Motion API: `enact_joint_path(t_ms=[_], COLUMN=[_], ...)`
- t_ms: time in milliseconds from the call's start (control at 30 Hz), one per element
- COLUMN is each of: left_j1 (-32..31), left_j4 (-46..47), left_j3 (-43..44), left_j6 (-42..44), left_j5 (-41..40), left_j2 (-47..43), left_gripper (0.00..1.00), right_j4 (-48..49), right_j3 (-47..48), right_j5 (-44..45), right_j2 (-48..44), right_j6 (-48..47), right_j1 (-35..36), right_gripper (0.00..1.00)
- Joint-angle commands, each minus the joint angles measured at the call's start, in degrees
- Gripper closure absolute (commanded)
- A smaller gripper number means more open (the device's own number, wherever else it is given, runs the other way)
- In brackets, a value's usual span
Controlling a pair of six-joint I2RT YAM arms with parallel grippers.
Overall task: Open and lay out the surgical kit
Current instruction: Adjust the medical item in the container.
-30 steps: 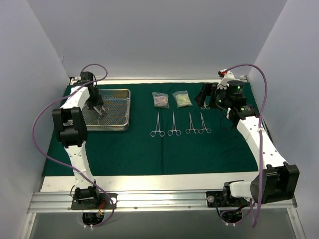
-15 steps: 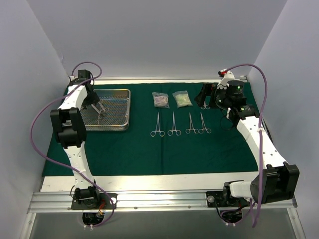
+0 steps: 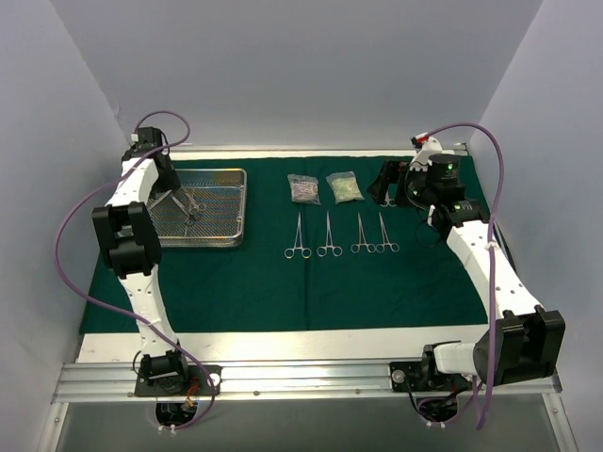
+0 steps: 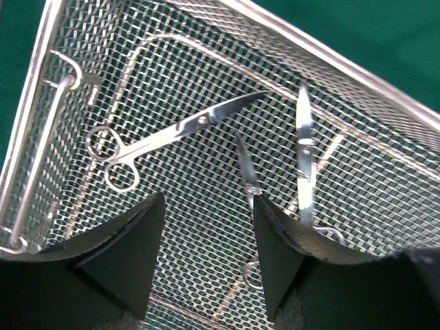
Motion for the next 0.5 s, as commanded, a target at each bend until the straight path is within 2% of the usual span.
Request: enact_joint_path(t_ms=[0,200,333,467], left_j1=[1.7,0.1,-1.9,-3.5], left_j4=[1.7,0.1,-0.6,-3.1], left_j3=[3.6,3.5,1.5,4.3], left_j6=[2.4,-1.8,-6.9,-10.2], left_j5=[0.8,5.1,2.9,0.4], left_j2=[1.2,0.9,0.2,2.2], left_gripper=[0.37,0.40,0.39,0.39], right_j4=[1.0,1.2,1.7,1.6], right_j3=[-0.2,0.0,0.2,0.5], right_j5=[-0.7,-1.0,-1.3,-1.5], right_j2=[-0.5,0.4,1.1,1.5], right_j6=[-0.4,-0.3,-0.1,-0.2], right_j1=[0.4,0.4,0.4,0.4], right_gripper=[0.02,0.03,0.03,0.03])
